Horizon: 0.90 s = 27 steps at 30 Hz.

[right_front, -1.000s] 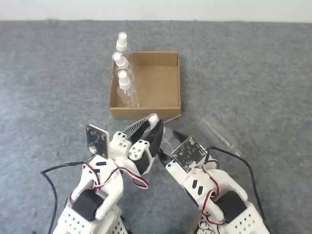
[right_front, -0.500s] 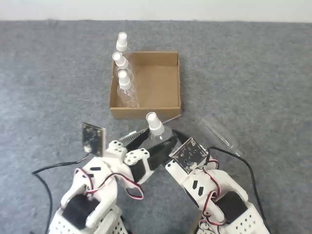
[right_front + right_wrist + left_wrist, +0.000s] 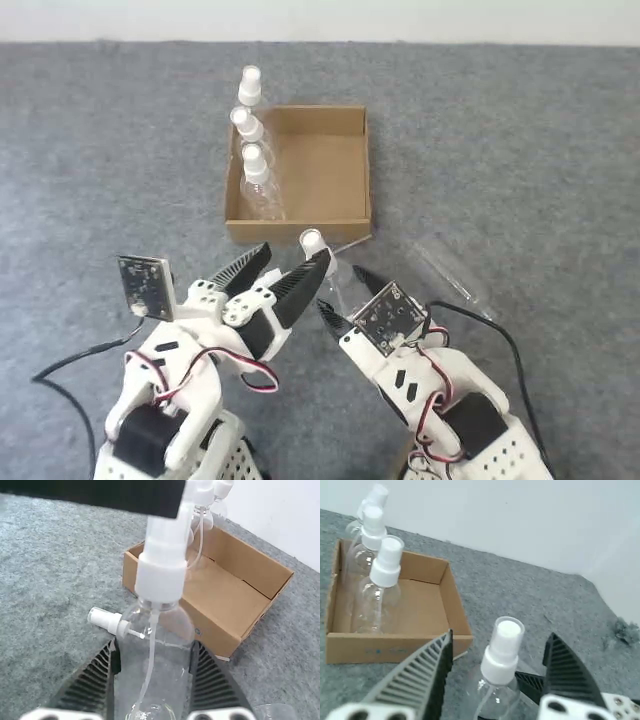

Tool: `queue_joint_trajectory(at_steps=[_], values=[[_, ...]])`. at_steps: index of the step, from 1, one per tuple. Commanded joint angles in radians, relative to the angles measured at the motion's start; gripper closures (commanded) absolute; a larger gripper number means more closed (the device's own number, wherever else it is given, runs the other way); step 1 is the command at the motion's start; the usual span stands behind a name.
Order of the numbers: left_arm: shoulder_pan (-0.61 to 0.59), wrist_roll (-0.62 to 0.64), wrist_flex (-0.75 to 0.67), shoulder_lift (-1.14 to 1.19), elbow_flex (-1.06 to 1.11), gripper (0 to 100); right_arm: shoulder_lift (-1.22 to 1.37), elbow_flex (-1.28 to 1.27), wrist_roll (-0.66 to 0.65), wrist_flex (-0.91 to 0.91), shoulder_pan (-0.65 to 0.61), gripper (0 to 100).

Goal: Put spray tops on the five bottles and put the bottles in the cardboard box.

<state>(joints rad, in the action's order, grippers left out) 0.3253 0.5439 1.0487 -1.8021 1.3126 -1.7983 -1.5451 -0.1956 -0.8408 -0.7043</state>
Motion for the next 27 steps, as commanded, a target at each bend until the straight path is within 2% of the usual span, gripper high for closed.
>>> queue_joint_trajectory(at_steps=[1, 6, 15, 27], values=[[-0.034, 0.025, 0.003, -0.020, -0.079, 73, -0.018, 0.025, -0.011, -0.005, -0.002, 99.1], [-0.115, 0.095, 0.003, -0.020, -0.101, 73, -0.018, 0.023, -0.011, -0.005, -0.002, 99.1], [-0.222, 0.121, -0.054, -0.020, -0.071, 73, -0.018, 0.025, -0.011, -0.002, -0.004, 99.1], [-0.239, 0.100, -0.285, -0.018, 0.131, 73, -0.019, 0.034, -0.011, 0.048, -0.013, 99.2]])
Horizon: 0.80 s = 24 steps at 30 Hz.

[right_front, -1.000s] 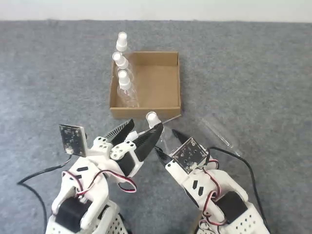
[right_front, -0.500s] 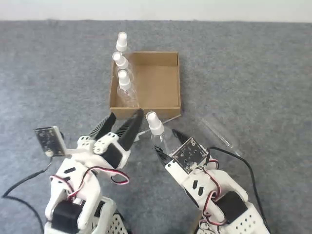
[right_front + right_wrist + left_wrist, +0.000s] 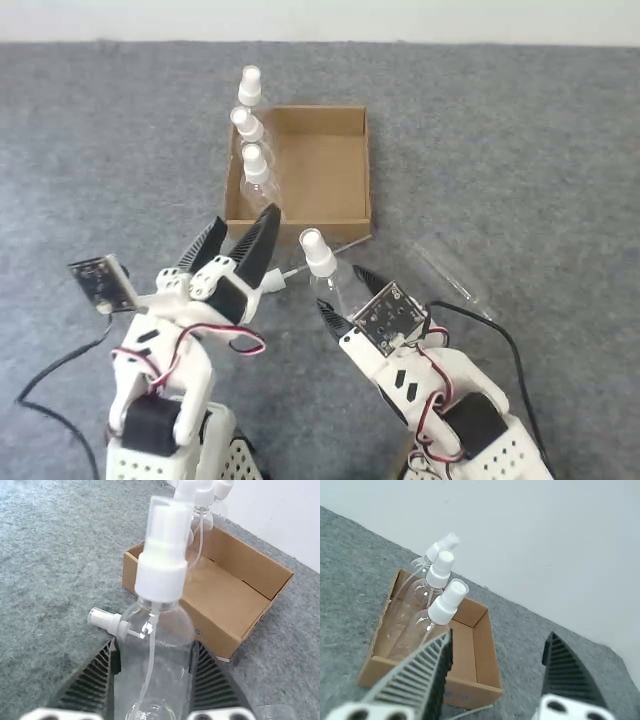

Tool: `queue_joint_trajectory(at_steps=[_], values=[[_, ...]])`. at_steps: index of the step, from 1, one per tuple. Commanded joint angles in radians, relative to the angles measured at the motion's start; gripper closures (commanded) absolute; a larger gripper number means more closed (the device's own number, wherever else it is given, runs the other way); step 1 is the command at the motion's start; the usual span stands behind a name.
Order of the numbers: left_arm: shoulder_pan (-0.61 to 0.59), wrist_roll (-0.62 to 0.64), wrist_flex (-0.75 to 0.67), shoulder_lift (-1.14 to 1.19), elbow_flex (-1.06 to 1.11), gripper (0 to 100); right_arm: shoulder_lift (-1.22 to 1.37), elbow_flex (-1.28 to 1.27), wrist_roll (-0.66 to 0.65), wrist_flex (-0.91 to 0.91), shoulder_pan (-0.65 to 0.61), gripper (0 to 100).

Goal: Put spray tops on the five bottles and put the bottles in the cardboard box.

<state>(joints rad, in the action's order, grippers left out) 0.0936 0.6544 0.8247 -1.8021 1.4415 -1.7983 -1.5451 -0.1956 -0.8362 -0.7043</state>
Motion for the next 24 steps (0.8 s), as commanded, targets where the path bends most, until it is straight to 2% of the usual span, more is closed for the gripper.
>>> queue_joint_trajectory(at_steps=[1, 8, 14, 24], values=[[-0.008, -0.026, -0.072, -0.018, 0.013, 73, -0.019, 0.035, -0.011, 0.051, -0.015, 99.2], [-0.060, -0.041, -0.158, -0.018, 0.070, 73, -0.019, 0.040, -0.009, 0.054, -0.108, 99.2], [-0.055, -0.046, -0.189, -0.018, 0.102, 73, -0.019, 0.041, -0.008, 0.056, -0.119, 99.2], [0.120, -0.218, -0.167, -0.015, 0.183, 73, -0.019, 0.063, -0.003, 0.054, -0.114, 99.2]])
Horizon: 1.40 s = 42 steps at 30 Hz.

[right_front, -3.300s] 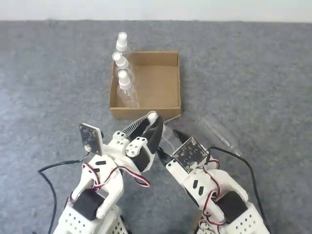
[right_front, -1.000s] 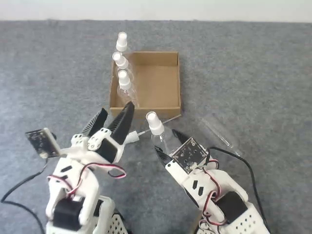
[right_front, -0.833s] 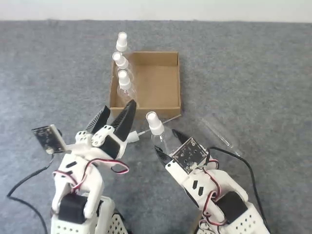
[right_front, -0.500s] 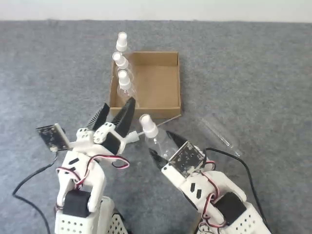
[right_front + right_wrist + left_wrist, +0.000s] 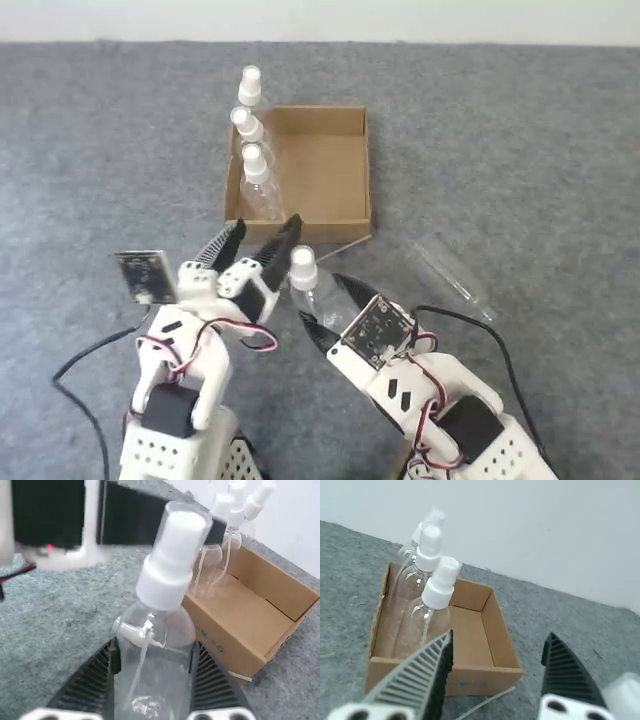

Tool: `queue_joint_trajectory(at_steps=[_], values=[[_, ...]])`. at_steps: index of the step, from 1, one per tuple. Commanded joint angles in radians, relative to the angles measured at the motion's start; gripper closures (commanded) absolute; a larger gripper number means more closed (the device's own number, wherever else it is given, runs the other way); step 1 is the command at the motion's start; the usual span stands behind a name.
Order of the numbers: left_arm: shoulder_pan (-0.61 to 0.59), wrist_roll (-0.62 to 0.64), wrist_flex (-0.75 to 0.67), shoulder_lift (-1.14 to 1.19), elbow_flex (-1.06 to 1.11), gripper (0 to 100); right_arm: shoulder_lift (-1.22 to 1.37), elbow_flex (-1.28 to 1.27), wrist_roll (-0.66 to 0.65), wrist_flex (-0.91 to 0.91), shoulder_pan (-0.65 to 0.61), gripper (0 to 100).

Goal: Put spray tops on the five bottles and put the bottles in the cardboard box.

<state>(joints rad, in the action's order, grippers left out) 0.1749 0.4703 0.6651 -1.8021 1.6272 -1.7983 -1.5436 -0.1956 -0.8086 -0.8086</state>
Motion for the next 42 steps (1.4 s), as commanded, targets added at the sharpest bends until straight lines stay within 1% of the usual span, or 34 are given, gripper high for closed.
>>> queue_joint_trajectory(at_steps=[1, 6, 8, 10, 14, 16, 20, 26, 29, 35, 42], values=[[0.043, -0.038, -0.006, -0.015, -0.002, 73, -0.019, 0.061, -0.003, 0.027, -0.010, 99.2], [0.046, -0.040, -0.006, -0.017, -0.007, 79, -0.019, 0.061, -0.003, 0.021, -0.008, 99.2], [0.048, -0.061, -0.006, -0.017, -0.007, 80, -0.019, 0.061, -0.003, 0.019, -0.008, 99.2], [0.048, -0.089, -0.006, -0.017, -0.007, 80, -0.018, 0.060, -0.003, 0.019, -0.008, 99.2], [0.057, -0.094, -0.005, -0.017, -0.002, 80, -0.018, 0.060, -0.003, 0.018, -0.008, 99.2], [0.089, -0.095, 0.006, -0.017, 0.001, 80, -0.018, 0.060, -0.003, 0.018, -0.008, 99.2], [0.157, -0.097, 0.078, -0.018, -0.008, 80, -0.018, 0.058, -0.003, 0.018, -0.007, 99.2], [0.157, -0.097, 0.068, -0.018, -0.008, 80, -0.018, 0.058, -0.003, 0.018, 0.050, 99.2], [0.132, -0.095, 0.057, -0.018, -0.010, 80, -0.018, 0.048, -0.003, 0.019, 0.061, 99.2], [0.020, -0.089, -0.029, -0.018, -0.013, 80, -0.018, 0.018, -0.008, 0.022, 0.061, 99.2], [0.011, -0.091, -0.040, -0.018, -0.012, 80, -0.018, 0.017, -0.005, 0.018, 0.061, 99.2]])
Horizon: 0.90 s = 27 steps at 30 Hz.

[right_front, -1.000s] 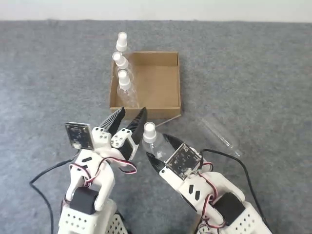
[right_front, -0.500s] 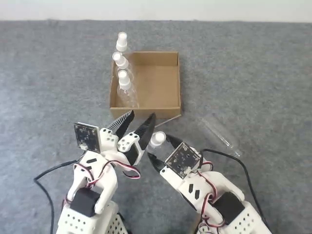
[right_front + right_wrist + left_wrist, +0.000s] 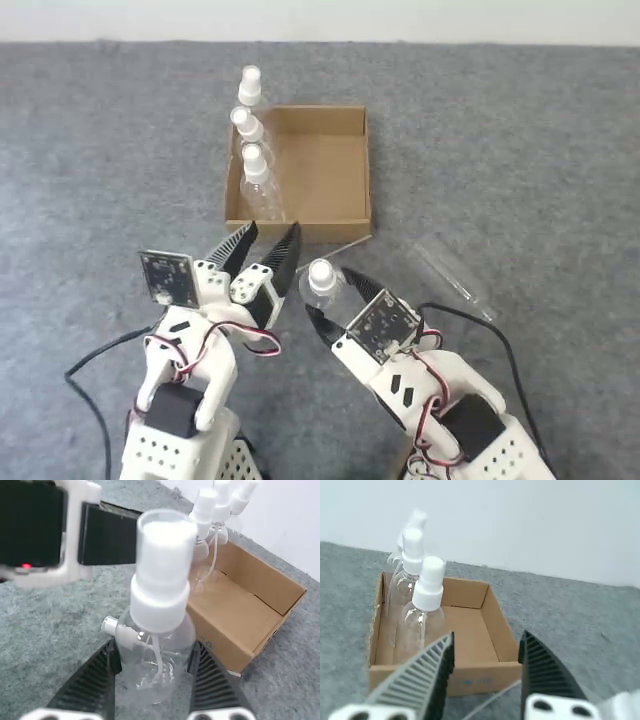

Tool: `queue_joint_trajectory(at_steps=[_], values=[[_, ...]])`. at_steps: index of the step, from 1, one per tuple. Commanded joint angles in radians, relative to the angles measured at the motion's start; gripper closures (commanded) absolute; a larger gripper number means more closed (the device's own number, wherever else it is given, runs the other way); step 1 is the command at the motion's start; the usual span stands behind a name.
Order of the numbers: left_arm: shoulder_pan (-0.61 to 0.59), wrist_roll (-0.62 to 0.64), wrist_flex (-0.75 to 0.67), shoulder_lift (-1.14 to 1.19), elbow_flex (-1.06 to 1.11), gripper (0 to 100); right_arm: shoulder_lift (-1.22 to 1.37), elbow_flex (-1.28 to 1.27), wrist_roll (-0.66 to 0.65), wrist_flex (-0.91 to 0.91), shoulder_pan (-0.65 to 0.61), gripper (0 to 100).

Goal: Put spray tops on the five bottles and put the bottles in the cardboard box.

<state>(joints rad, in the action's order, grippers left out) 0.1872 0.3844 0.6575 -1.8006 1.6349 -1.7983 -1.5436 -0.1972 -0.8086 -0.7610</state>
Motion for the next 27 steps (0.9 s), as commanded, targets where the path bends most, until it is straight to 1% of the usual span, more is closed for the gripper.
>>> queue_joint_trajectory(at_steps=[1, 5, 8, 15, 22, 24, 27], values=[[-0.003, -0.005, -0.032, -0.020, -0.019, 81, -0.018, 0.017, -0.003, 0.018, 0.015, 99.2], [-0.003, -0.005, -0.032, -0.020, -0.021, 81, -0.018, 0.017, -0.003, 0.016, 0.015, 99.2], [-0.028, -0.005, -0.034, -0.020, -0.022, 80, -0.018, 0.017, -0.002, 0.015, 0.025, 99.2], [-0.095, -0.003, -0.115, -0.020, -0.021, 81, -0.018, 0.017, -0.002, 0.004, 0.065, 99.2], [-0.097, -0.009, -0.112, -0.020, -0.056, 81, -0.018, 0.015, -0.002, 0.002, 0.091, 99.2], [-0.097, -0.011, -0.078, -0.020, -0.085, 81, -0.018, 0.015, -0.002, -0.007, 0.107, 99.2], [-0.109, -0.006, 0.038, -0.020, -0.153, 81, -0.018, 0.017, 0.000, -0.024, 0.111, 99.2]])
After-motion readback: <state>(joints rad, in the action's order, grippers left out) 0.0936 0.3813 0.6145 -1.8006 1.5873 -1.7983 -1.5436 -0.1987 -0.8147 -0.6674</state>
